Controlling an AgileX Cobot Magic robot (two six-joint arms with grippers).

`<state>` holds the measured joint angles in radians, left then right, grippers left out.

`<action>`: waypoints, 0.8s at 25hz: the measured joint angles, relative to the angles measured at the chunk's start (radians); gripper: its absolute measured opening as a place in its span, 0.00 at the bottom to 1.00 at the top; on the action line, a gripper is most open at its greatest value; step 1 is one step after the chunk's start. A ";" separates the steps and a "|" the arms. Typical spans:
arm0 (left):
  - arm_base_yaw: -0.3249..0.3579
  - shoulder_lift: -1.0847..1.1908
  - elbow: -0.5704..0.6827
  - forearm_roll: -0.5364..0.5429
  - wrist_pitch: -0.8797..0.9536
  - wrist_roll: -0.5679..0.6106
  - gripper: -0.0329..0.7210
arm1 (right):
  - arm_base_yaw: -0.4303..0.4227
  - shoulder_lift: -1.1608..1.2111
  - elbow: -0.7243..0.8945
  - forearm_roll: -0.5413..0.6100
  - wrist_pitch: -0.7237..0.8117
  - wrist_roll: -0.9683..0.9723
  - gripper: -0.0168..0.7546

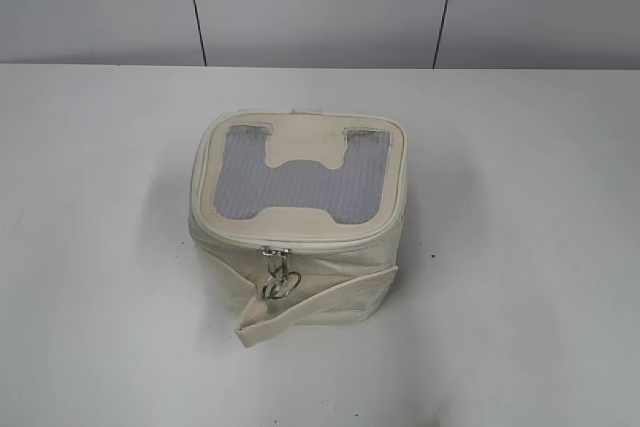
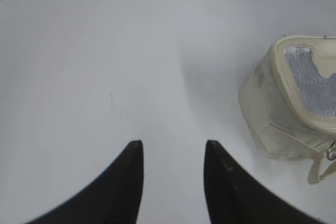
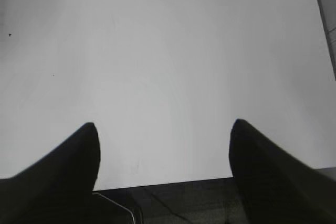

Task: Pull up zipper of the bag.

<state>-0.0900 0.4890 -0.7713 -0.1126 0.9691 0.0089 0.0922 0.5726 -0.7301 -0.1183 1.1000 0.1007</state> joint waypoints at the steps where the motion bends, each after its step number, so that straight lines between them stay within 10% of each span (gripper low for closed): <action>1: 0.000 -0.055 0.022 0.002 0.003 0.000 0.45 | 0.000 -0.050 0.010 0.000 0.010 0.000 0.79; 9: 0.000 -0.468 0.108 0.059 0.130 0.002 0.45 | 0.000 -0.389 0.055 0.016 0.089 -0.035 0.79; 20: 0.000 -0.485 0.227 -0.002 0.100 0.125 0.45 | 0.000 -0.578 0.173 0.113 0.103 -0.132 0.79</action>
<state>-0.0900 0.0038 -0.5440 -0.1147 1.0693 0.1341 0.0922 -0.0059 -0.5573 -0.0053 1.2030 -0.0309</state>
